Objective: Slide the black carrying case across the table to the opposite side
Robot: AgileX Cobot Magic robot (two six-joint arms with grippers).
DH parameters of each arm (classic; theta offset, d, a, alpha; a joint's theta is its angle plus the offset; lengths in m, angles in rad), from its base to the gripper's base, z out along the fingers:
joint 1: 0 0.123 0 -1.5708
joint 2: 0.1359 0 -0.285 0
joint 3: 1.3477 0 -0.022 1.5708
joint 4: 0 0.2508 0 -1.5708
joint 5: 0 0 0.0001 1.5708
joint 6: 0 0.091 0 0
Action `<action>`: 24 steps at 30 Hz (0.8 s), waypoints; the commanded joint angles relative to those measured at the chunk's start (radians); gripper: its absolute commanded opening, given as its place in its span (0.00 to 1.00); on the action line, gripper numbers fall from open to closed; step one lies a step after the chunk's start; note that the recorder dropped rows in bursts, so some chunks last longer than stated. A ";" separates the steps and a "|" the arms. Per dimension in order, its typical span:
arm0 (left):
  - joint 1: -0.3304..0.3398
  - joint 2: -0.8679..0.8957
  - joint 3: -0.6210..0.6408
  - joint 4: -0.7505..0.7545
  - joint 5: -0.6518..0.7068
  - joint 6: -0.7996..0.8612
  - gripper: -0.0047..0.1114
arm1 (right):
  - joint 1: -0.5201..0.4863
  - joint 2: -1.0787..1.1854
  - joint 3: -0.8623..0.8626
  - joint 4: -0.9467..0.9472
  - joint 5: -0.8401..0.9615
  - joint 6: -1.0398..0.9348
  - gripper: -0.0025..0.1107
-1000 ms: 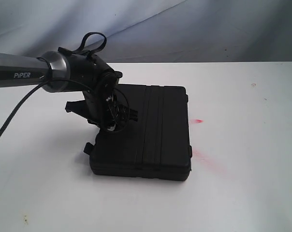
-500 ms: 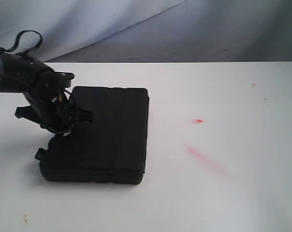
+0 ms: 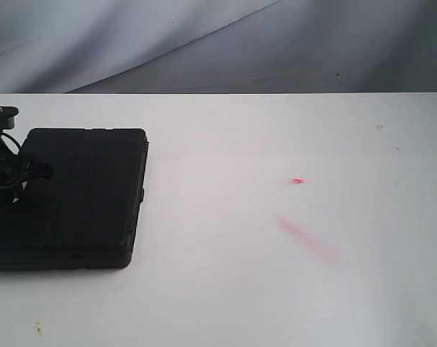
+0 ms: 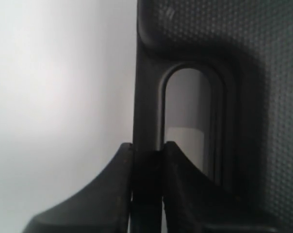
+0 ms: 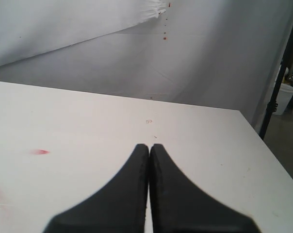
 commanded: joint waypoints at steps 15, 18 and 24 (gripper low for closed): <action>0.059 -0.021 0.017 -0.085 -0.092 0.083 0.04 | -0.007 -0.004 0.004 0.004 0.002 0.006 0.02; 0.057 -0.021 0.017 -0.113 -0.094 0.085 0.04 | -0.007 -0.004 0.004 0.004 0.002 0.006 0.02; 0.024 -0.021 0.017 -0.140 -0.086 0.084 0.04 | -0.007 -0.004 0.004 0.004 0.002 0.006 0.02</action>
